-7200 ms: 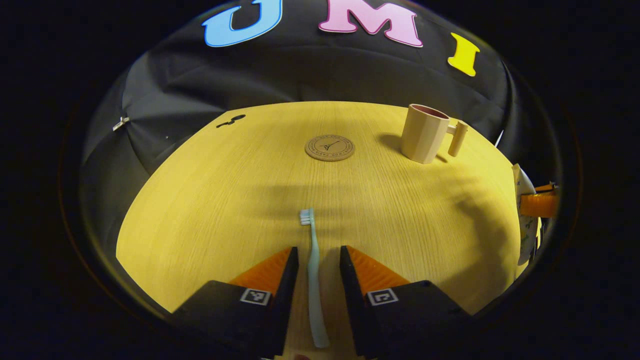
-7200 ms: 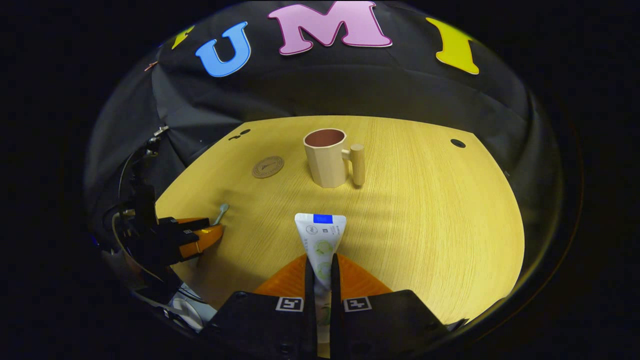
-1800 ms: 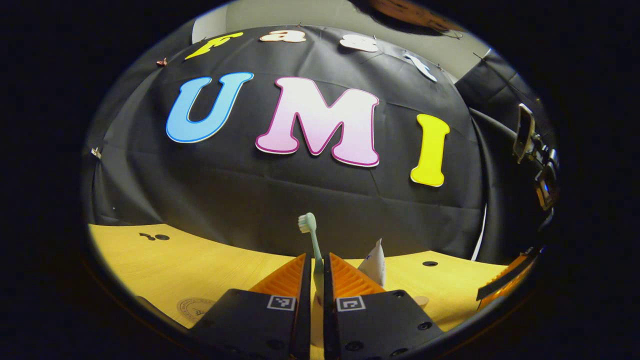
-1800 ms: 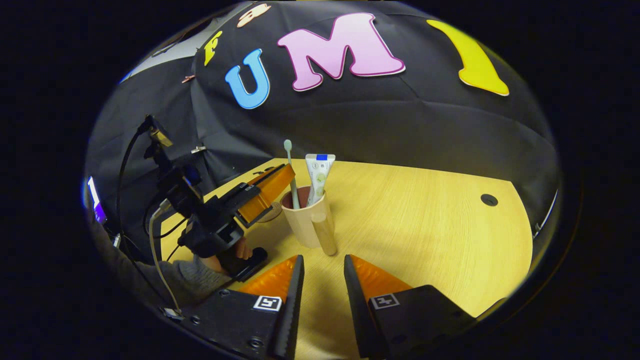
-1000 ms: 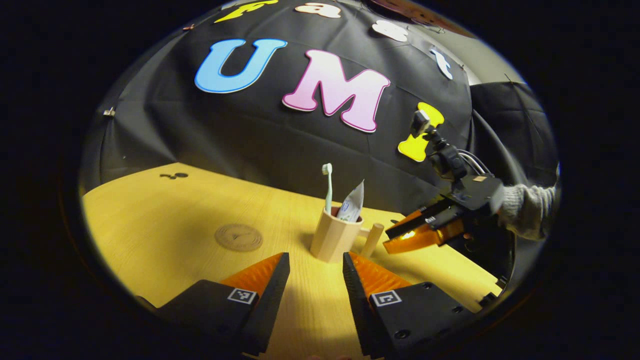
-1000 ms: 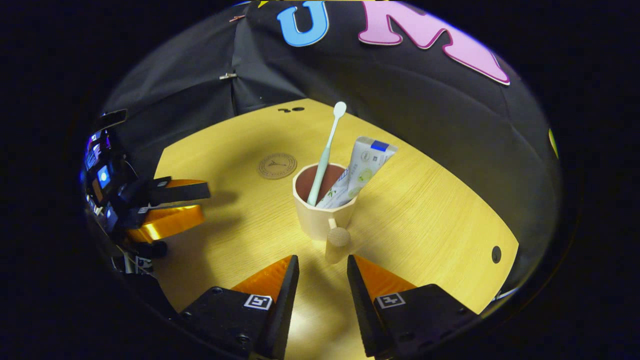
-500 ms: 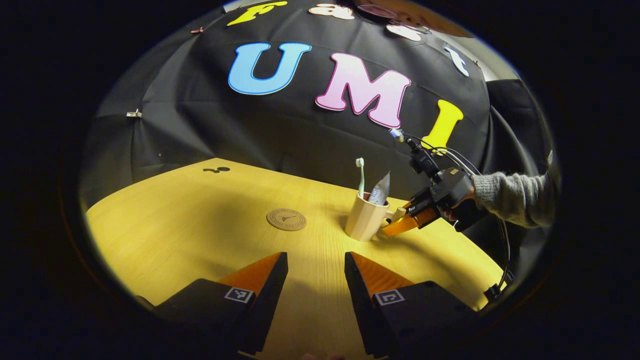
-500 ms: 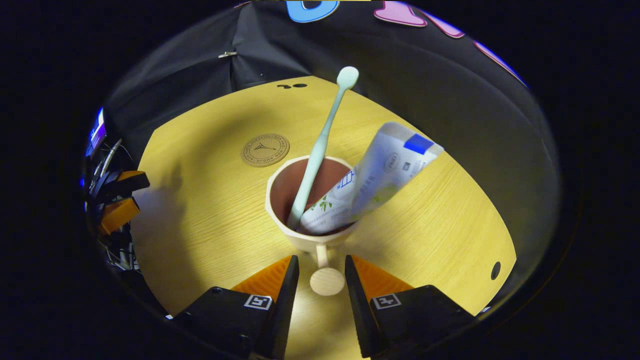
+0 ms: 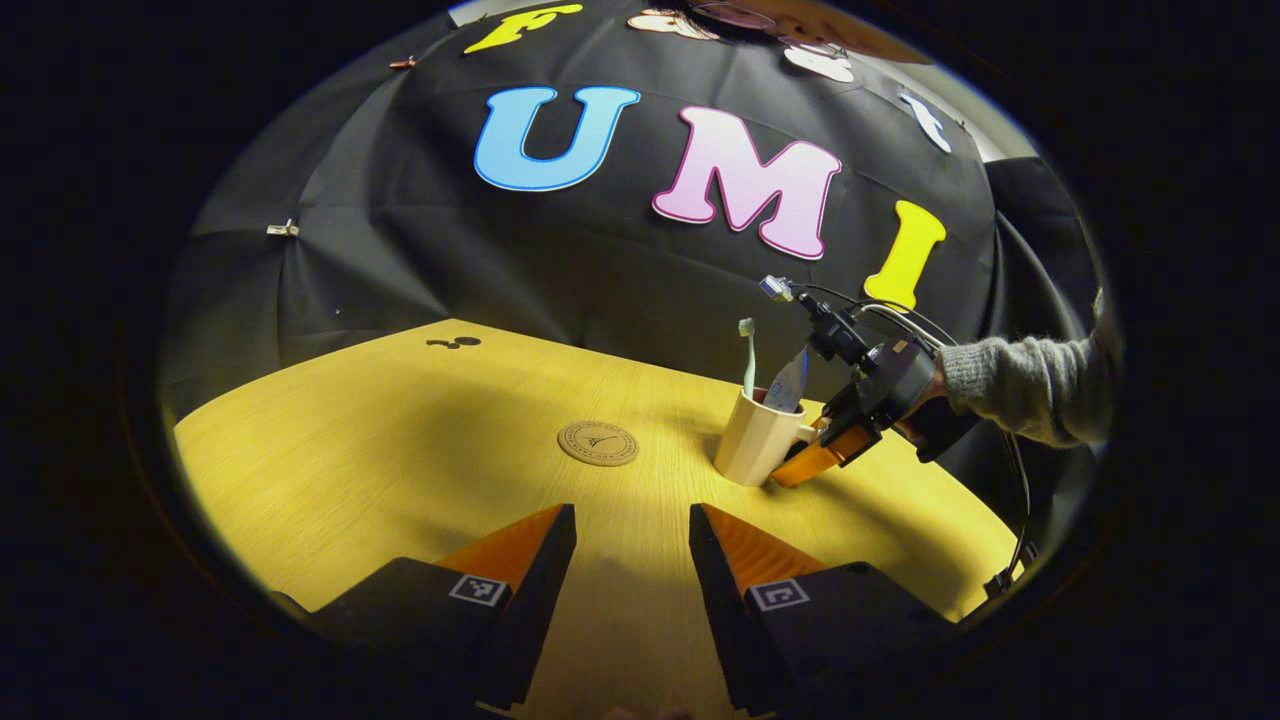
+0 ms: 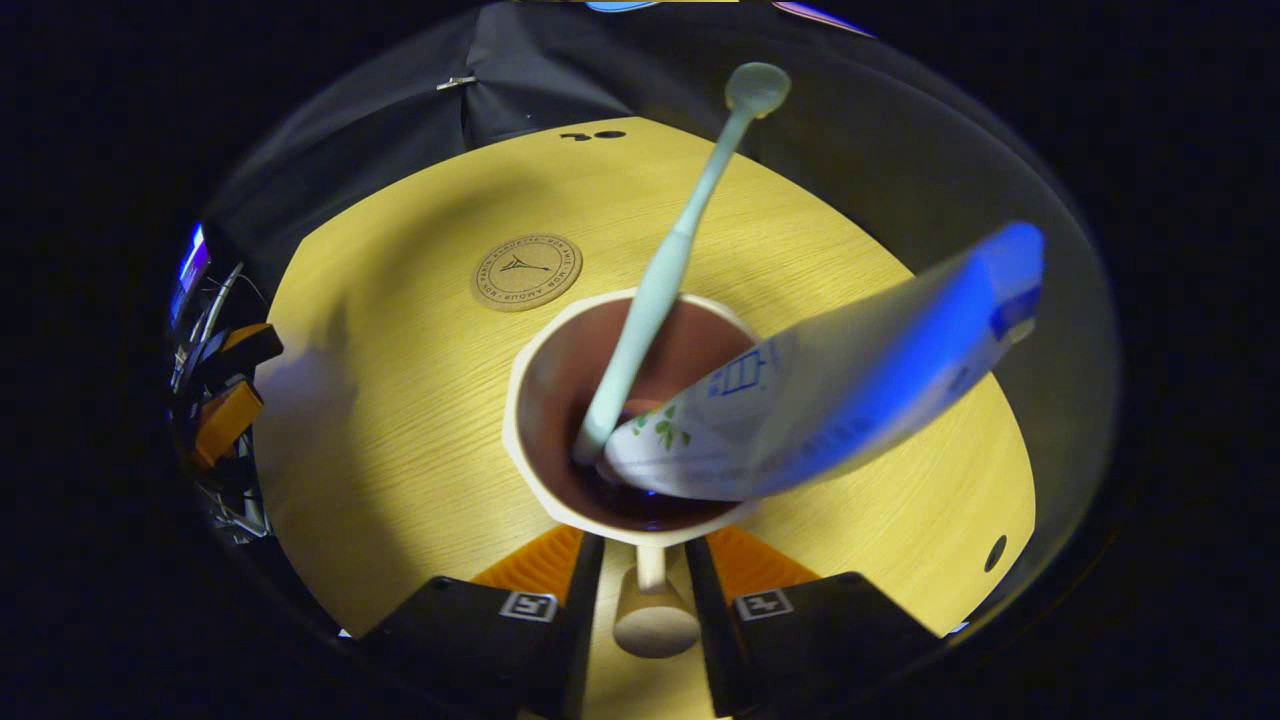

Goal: Put the toothbrush and toothpaste on the desktop into the cup, then pick up the cup and place it on the coaster on the desktop.

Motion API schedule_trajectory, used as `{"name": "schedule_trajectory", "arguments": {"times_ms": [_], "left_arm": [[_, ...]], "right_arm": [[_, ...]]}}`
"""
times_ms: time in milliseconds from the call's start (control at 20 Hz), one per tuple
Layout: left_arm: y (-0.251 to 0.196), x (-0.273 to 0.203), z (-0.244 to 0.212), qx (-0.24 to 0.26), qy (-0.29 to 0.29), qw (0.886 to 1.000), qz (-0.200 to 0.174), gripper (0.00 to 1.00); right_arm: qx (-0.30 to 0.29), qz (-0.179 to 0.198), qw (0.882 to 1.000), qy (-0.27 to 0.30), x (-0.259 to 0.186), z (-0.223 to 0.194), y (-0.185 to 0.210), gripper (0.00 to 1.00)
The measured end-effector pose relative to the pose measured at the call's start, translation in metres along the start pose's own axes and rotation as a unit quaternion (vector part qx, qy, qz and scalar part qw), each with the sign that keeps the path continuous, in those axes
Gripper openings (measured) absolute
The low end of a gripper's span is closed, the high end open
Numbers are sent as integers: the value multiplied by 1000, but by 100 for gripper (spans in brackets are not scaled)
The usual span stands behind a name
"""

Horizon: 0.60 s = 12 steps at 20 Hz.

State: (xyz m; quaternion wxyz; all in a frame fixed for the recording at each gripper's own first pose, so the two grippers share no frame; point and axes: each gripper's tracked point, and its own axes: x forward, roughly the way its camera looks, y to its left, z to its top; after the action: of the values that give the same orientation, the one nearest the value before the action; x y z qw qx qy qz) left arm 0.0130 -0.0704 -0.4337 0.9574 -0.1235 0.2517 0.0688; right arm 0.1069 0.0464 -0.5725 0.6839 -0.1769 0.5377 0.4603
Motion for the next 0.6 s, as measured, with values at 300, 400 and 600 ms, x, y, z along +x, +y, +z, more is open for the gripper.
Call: {"name": "schedule_trajectory", "arguments": {"times_ms": [300,400,600], "left_arm": [[14,6,-3,-12,5,1000,9,73],[17,7,-2,-13,7,1000,5,73],[24,5,3,-7,10,1000,-5,73]], "right_arm": [[6,7,1000,4,-2,0,4,30],[8,1,1000,-4,-5,3,4,29],[20,-4,999,-25,-18,20,9,29]]}}
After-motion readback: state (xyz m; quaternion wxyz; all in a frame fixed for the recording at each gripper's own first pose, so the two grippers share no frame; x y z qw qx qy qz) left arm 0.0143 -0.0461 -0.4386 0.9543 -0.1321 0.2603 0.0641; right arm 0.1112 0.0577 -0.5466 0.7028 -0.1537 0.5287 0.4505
